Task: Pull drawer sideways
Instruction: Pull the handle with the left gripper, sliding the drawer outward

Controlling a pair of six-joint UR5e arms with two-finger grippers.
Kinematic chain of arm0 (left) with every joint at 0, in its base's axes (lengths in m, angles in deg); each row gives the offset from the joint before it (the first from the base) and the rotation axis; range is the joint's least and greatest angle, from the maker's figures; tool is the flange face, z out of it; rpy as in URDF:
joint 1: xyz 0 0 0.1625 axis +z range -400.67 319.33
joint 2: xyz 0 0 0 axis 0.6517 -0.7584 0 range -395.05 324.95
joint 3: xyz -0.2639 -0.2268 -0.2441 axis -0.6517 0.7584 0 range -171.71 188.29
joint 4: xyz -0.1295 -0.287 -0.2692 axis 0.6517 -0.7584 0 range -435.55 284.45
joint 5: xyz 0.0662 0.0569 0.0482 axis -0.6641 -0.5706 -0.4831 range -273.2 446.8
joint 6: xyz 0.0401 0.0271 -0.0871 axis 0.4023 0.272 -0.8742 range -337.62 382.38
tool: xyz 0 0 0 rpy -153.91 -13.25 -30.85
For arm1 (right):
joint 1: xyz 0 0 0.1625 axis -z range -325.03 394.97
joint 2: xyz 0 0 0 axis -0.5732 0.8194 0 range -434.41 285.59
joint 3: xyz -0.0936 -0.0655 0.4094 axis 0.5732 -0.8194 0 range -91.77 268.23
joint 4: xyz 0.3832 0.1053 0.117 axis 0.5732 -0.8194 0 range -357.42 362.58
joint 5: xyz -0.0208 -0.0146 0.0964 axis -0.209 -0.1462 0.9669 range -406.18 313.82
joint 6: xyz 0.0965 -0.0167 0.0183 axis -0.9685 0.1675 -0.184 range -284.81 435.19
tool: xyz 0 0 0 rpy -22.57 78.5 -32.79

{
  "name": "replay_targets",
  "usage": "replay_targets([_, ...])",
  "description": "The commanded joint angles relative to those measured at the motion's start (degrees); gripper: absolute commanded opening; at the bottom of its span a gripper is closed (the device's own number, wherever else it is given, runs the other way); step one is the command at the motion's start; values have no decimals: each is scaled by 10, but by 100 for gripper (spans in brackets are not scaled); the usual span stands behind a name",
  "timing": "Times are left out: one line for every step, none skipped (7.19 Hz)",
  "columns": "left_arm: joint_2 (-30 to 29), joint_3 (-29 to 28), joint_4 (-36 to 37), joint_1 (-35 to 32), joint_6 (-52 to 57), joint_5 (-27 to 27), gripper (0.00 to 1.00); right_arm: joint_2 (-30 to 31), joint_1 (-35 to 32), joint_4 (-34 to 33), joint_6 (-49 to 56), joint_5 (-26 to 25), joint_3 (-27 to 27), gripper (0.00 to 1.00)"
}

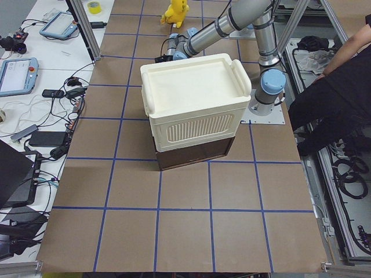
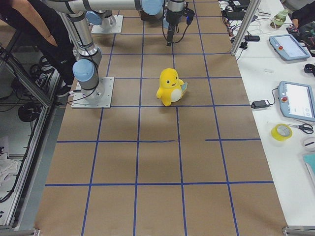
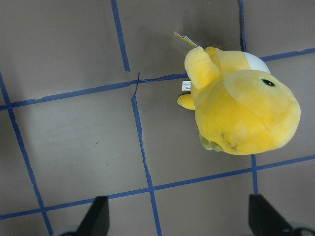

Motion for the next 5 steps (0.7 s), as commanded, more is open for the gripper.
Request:
replay_targets([1, -2, 1, 0, 3, 0, 23, 0, 0, 0, 0, 0, 0, 100])
replay_targets([-1, -2, 1, 0, 2, 0, 23, 0, 0, 0, 0, 0, 0, 100])
replay_targets([1, -2, -3, 0, -2, 1, 24, 0, 0, 0, 0, 0, 0, 100])
replay_targets([4, 5, -5, 5, -3, 1, 26, 0, 0, 0, 0, 0, 0, 100])
replay_targets([7, 7, -6, 6, -2, 1, 34, 0, 0, 0, 0, 0, 0, 100])
